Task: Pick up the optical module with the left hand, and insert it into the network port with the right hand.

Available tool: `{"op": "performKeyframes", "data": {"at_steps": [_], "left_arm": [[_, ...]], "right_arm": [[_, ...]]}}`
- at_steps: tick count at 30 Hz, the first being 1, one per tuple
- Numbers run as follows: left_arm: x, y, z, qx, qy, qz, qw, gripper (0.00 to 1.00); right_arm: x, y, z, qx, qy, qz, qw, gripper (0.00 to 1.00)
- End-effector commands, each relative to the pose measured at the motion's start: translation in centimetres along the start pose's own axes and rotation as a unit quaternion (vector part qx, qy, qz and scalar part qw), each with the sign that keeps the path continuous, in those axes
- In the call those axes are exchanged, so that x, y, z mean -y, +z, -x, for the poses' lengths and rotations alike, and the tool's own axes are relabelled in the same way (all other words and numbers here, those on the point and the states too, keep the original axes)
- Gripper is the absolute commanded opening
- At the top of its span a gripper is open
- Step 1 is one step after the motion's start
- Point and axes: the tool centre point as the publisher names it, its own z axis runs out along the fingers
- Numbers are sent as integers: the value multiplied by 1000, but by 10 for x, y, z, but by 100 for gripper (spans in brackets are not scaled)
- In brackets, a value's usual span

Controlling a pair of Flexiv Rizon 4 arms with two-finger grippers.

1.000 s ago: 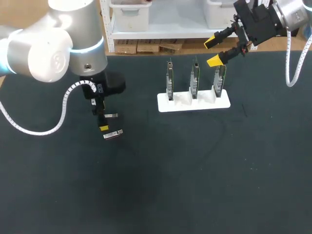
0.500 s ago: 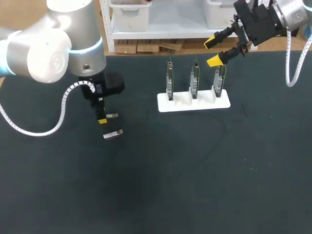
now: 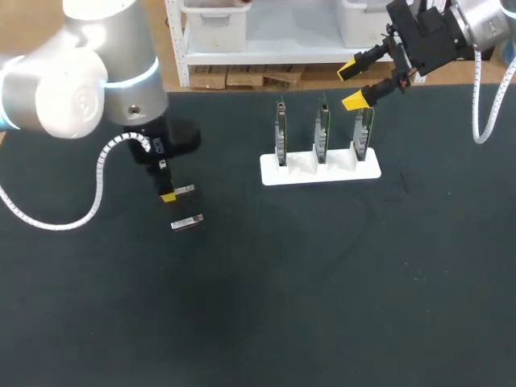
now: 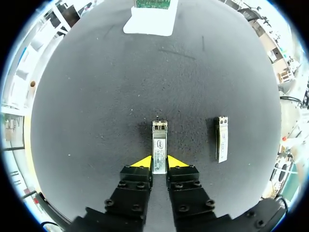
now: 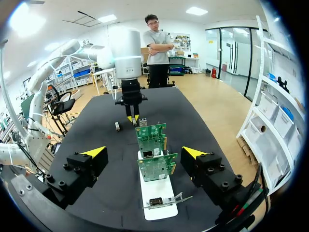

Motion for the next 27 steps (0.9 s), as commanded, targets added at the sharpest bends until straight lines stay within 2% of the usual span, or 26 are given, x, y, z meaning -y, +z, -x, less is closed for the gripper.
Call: {"op": "performKeyframes", "data": {"at_steps": [1, 6, 14, 19, 23, 27], "left_arm": [[6, -3, -11, 53, 15, 10, 998, 0], [9, -21, -8, 90, 40, 31, 995, 0], [7, -52, 1, 114, 63, 43, 991, 0], [5, -82, 12, 153, 104, 71, 980, 0], [3, -97, 20, 159, 112, 75, 978, 0], [2, -102, 22, 143, 102, 71, 982, 0]], "right_arm": [[-1, 0, 0, 0, 0, -1, 1000, 100], [-1, 0, 0, 0, 0, -1, 1000, 100], [-1, 0, 0, 0, 0, -1, 1000, 100], [-1, 0, 0, 0, 0, -1, 1000, 100], [-1, 0, 0, 0, 0, -1, 1000, 100], [-1, 0, 0, 0, 0, -1, 1000, 100]]}}
